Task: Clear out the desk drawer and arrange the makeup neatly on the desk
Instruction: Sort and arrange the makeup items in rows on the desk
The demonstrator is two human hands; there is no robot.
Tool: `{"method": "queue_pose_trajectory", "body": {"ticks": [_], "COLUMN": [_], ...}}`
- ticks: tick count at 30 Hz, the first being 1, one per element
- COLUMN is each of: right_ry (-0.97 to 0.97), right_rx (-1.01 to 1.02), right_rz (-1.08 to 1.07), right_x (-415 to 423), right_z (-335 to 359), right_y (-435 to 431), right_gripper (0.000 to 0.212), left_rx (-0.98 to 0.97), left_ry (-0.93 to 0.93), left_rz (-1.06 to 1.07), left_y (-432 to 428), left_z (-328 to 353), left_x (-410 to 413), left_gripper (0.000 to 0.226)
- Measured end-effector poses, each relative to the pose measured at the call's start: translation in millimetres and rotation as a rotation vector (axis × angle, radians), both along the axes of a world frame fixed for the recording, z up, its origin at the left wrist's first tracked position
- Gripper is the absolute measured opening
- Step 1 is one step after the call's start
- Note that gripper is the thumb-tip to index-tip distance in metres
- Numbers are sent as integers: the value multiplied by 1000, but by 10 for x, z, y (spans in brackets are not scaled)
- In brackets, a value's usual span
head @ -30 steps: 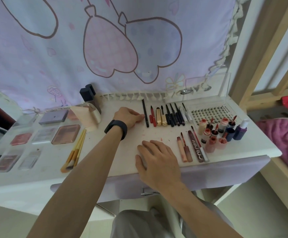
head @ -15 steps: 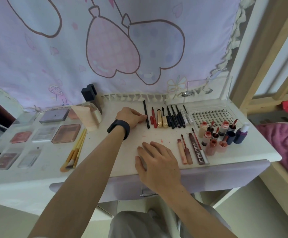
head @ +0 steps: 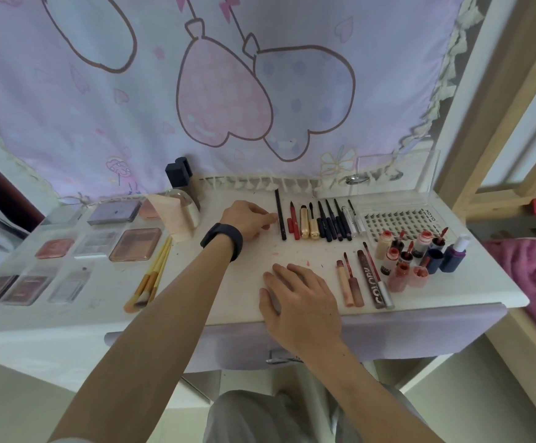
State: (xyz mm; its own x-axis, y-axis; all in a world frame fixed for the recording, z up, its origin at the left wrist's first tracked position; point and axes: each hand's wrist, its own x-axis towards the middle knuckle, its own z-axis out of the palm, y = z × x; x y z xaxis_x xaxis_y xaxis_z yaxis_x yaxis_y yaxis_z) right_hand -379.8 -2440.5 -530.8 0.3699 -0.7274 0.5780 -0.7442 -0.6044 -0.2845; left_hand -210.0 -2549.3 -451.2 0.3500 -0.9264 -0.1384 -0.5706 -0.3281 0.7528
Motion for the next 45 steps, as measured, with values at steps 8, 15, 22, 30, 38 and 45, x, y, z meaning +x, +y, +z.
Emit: {"method": "queue_pose_trajectory", "body": {"ticks": [8, 15, 22, 30, 38, 45], "right_ry": [-5, 36, 51, 41, 53, -591], "right_rx": [-20, 23, 14, -6, 25, 488], "right_rz": [-10, -3, 14, 32, 26, 199], "right_x": [-2, -11, -29, -27, -30, -138], "right_z": [-8, 17, 43, 102, 149, 513], "right_y": [-10, -8, -6, 17, 22, 169], "right_gripper": [34, 37, 37, 34, 42, 52], "left_rx": [-410, -587, -333, -410, -572, -526], "left_ry": [-193, -526, -368, -96, 521, 1066], "left_rz": [109, 373, 276, 297, 426, 369], "left_y": [701, 1078, 1062, 1140, 1526, 1900], "left_z": [205, 323, 212, 272, 446, 417], "left_x": [122, 628, 1160, 1182, 753, 17], "left_gripper": [11, 48, 50, 14, 14, 24]}}
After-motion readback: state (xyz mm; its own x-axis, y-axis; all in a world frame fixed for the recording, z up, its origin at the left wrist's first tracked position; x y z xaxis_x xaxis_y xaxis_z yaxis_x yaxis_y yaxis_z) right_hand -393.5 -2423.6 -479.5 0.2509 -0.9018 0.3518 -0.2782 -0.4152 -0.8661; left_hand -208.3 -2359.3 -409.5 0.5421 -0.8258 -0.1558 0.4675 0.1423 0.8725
